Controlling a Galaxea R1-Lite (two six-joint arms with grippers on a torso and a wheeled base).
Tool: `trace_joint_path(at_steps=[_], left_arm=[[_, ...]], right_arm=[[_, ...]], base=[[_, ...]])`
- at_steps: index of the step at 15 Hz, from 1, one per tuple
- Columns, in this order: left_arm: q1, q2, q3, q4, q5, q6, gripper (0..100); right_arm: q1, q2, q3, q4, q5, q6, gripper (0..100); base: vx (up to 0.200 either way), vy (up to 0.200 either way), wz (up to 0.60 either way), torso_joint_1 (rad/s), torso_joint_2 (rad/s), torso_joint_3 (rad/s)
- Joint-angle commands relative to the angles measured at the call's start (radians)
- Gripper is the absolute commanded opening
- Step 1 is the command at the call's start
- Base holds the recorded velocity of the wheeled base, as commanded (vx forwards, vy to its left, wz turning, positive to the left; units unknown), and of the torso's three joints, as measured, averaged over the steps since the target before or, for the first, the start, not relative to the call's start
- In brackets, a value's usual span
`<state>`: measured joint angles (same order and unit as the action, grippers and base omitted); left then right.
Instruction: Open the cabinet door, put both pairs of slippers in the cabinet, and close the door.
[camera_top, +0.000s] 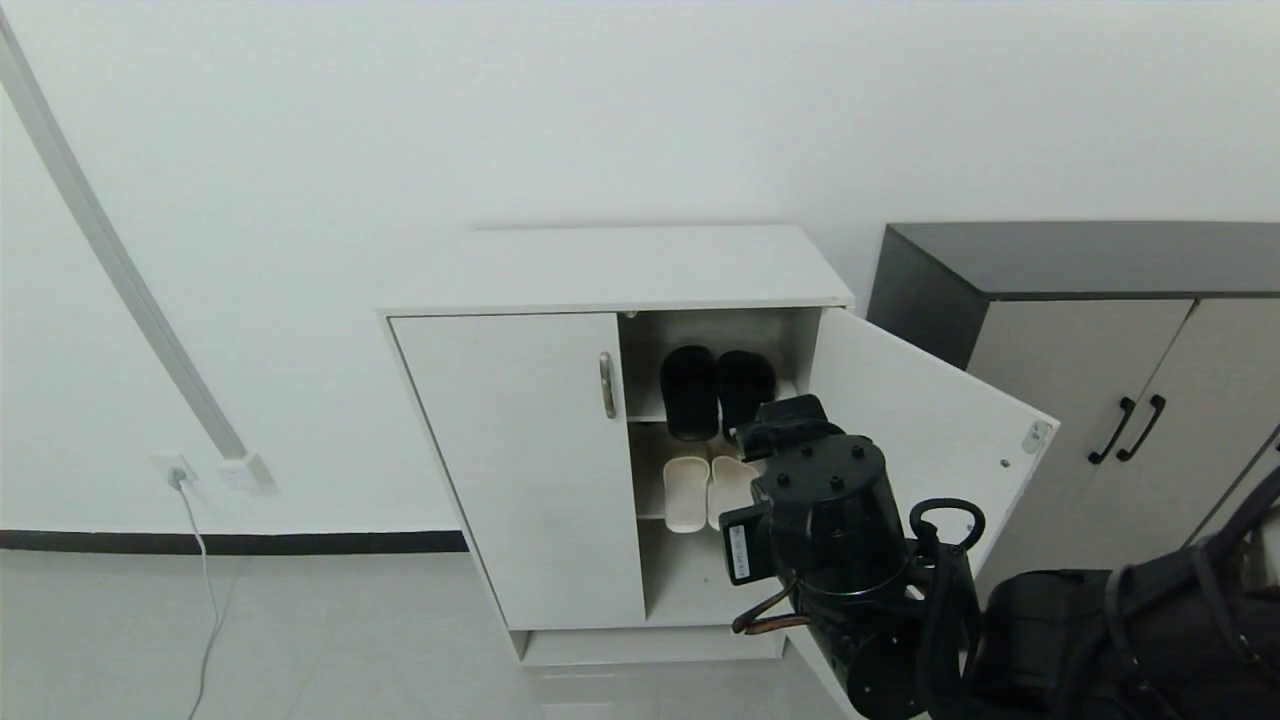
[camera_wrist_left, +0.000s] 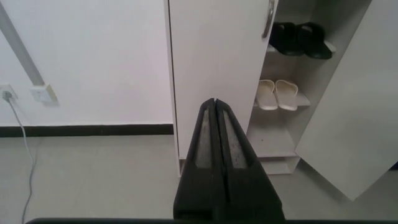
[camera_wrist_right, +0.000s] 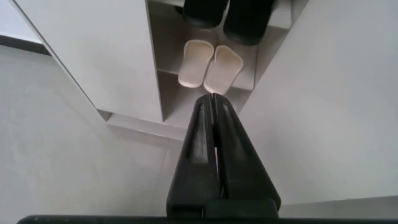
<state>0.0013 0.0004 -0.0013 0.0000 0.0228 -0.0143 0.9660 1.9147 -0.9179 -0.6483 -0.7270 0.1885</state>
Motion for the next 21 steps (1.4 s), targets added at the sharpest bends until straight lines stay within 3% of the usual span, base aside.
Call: trace_joint_path(at_steps=[1,14,21], left_arm=[[0.000,0.001,0.000,0.000,0.000,0.000,0],[0.000,0.001,0.001,0.000,0.000,-0.001,0],[0.000,0.001,0.000,0.000,0.000,-0.001,0]], right_arm=[[0.000,-0.003,0.001,-0.001,0.000,0.000,0],[0.000,-0.003,0.001,-0.001,0.001,0.000,0],[-0.012,-0.003,0.001,-0.001,0.008,0.000,0]], base=[[0.000,0.000,0.00,0.222,-0.52,-0.325],[0.000,0.000,0.00,0.234,-0.56,-0.320],[0.000,0.000,0.00,0.180,-0.39,-0.212]])
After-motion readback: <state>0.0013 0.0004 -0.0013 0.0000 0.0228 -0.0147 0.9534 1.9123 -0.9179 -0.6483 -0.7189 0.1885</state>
